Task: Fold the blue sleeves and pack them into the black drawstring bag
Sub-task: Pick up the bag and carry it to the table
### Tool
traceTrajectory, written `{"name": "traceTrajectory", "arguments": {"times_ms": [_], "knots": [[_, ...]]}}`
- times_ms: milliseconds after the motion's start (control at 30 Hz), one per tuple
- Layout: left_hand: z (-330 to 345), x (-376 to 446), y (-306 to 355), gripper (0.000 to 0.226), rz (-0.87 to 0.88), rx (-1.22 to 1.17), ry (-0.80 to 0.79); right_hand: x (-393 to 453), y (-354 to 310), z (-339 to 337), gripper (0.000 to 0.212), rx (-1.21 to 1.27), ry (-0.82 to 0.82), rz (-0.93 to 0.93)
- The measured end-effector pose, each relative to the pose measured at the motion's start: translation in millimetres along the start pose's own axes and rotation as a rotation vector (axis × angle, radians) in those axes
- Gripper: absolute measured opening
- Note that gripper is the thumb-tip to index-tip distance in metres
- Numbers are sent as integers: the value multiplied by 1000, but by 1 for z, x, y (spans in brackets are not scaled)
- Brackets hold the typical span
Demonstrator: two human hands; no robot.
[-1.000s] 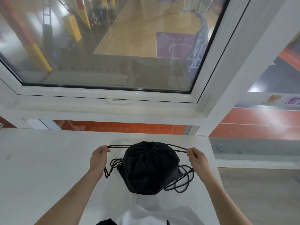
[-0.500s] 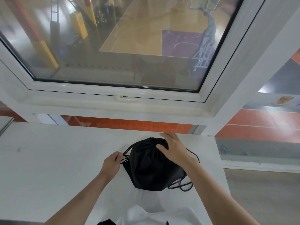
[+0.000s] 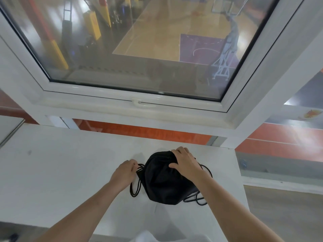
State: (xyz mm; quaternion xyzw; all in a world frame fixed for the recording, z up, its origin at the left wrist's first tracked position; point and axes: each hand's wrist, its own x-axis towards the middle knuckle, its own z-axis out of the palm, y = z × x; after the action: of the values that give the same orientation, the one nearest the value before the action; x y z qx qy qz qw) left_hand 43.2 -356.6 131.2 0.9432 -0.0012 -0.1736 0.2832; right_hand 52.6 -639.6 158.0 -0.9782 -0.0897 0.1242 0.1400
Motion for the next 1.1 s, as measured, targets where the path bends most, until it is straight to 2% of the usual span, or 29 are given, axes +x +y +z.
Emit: {"name": "traceTrajectory", "arguments": {"times_ms": [200, 367, 567, 833, 1100], "knots": [[-1, -31, 13, 40, -43, 112, 126, -9, -4, -13, 52, 0, -24, -60], [-21, -68, 36, 43, -146, 43, 286, -18, -32, -61, 45, 49, -2, -221], [-55, -140, 44, 45, -228, 99, 515, -36, -85, -122, 44, 30, 9, -498], [-70, -269, 1, 46, -464, -12, 690, -87, -212, -136, 42, 85, -28, -852], [-55, -453, -92, 38, -737, -119, 878, -168, -390, -68, 52, 70, -179, -1183]]}}
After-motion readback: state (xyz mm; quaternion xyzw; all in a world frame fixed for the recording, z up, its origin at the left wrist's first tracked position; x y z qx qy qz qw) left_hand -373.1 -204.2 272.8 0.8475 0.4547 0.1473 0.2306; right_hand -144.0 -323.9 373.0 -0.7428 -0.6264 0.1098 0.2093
